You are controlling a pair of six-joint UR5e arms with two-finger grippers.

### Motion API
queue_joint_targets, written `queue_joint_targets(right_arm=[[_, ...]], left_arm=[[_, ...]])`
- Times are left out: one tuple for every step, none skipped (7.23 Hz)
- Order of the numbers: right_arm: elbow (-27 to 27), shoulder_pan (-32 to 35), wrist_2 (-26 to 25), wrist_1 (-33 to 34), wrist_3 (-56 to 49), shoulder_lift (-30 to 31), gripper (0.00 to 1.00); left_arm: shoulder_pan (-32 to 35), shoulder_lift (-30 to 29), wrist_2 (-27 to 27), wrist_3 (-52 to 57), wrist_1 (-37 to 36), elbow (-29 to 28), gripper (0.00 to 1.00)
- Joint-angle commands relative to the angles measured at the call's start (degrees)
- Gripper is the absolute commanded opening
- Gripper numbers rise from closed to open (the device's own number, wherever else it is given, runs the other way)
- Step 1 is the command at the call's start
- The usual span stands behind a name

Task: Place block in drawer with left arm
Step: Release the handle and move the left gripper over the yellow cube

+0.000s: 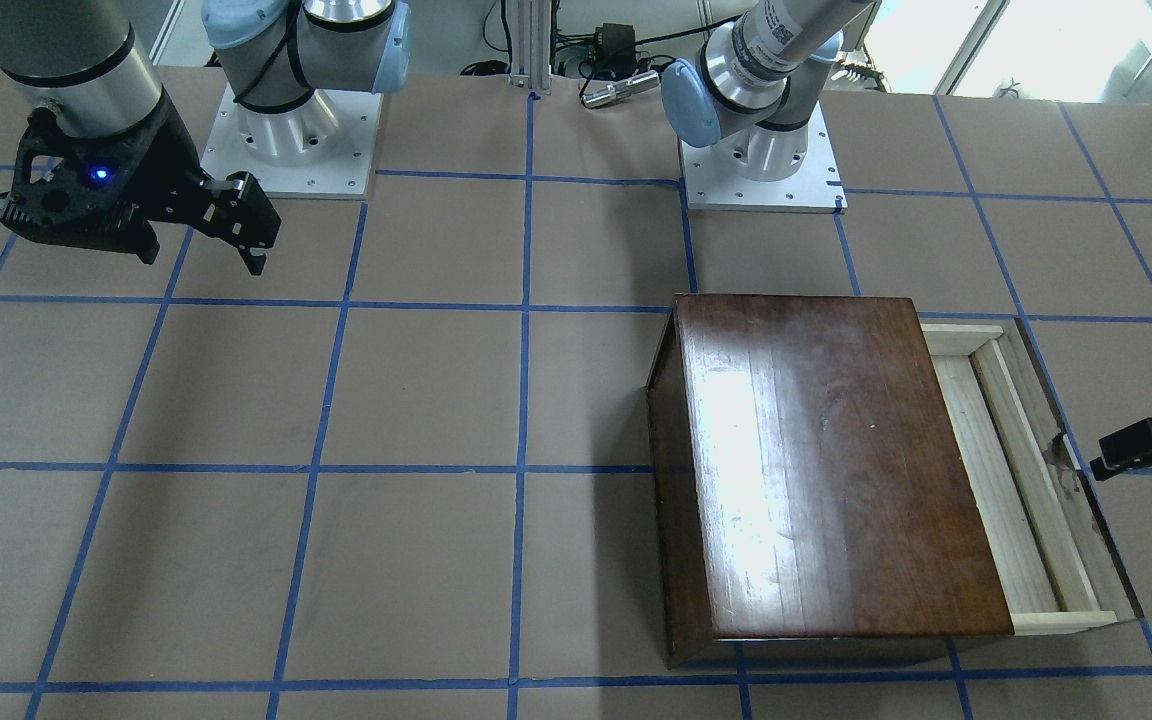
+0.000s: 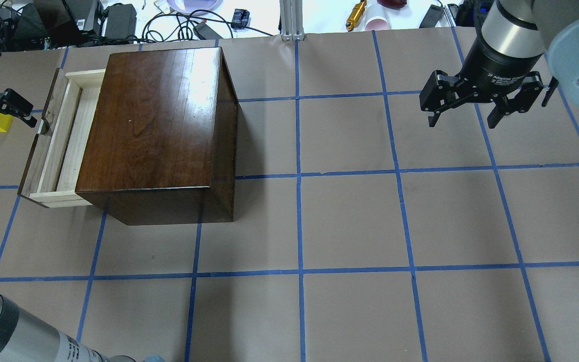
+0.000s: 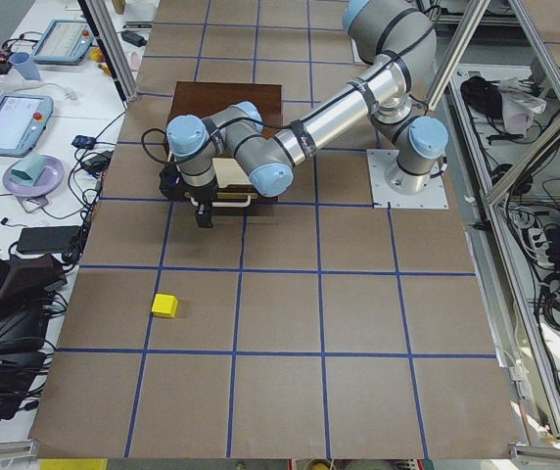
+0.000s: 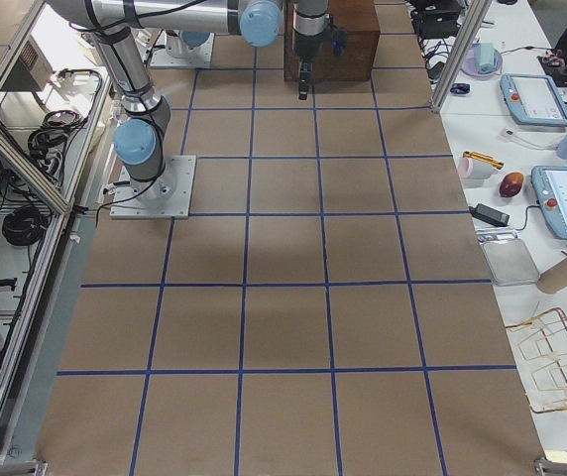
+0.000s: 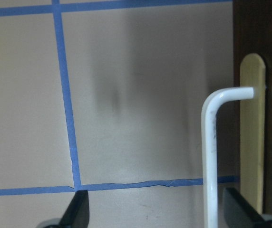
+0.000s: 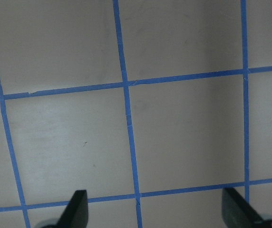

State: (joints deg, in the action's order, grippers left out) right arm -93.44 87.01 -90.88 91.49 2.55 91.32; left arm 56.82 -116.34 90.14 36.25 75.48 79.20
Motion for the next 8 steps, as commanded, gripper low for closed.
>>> queue_joint_targets(right_arm=[[0.01, 0.00, 0.00, 0.00, 0.00, 0.00, 1.00], [0.01, 0.00, 0.00, 0.00, 0.00, 0.00, 1.00], [0.01, -0.09, 0.00, 0.00, 0.00, 0.00, 1.00], [-0.07, 0.00, 0.00, 0.00, 0.00, 0.00, 1.00], [0.01, 0.00, 0.00, 0.00, 0.00, 0.00, 1.00], [0.01, 0.00, 0.00, 0.00, 0.00, 0.00, 1.00], [0.01, 0.00, 0.00, 0.00, 0.00, 0.00, 1.00], [0.01, 0.00, 0.00, 0.00, 0.00, 0.00, 1.00]], left_arm=[[-0.74, -0.29, -0.05, 1.62, -0.16, -1.06, 1.00], [-1.79, -1.86, -0.05, 2.68, -0.25, -4.28, 1.00], [-2.06, -3.44, 0.12, 4.77, -0.34, -7.45, 1.00], [-2.94, -5.28, 0.21, 11.15, -0.43, -9.22, 1.00], [-4.86, -7.04, -0.13, 13.39, -2.51, -9.93, 1.00], [-5.49, -8.71, 0.04, 13.93, -7.32, -9.94, 1.00], [-5.84, -10.47, 0.13, 13.85, -10.59, -10.12, 1.00], [-7.15, -12.40, -0.13, 13.76, -12.62, -10.55, 1.00]])
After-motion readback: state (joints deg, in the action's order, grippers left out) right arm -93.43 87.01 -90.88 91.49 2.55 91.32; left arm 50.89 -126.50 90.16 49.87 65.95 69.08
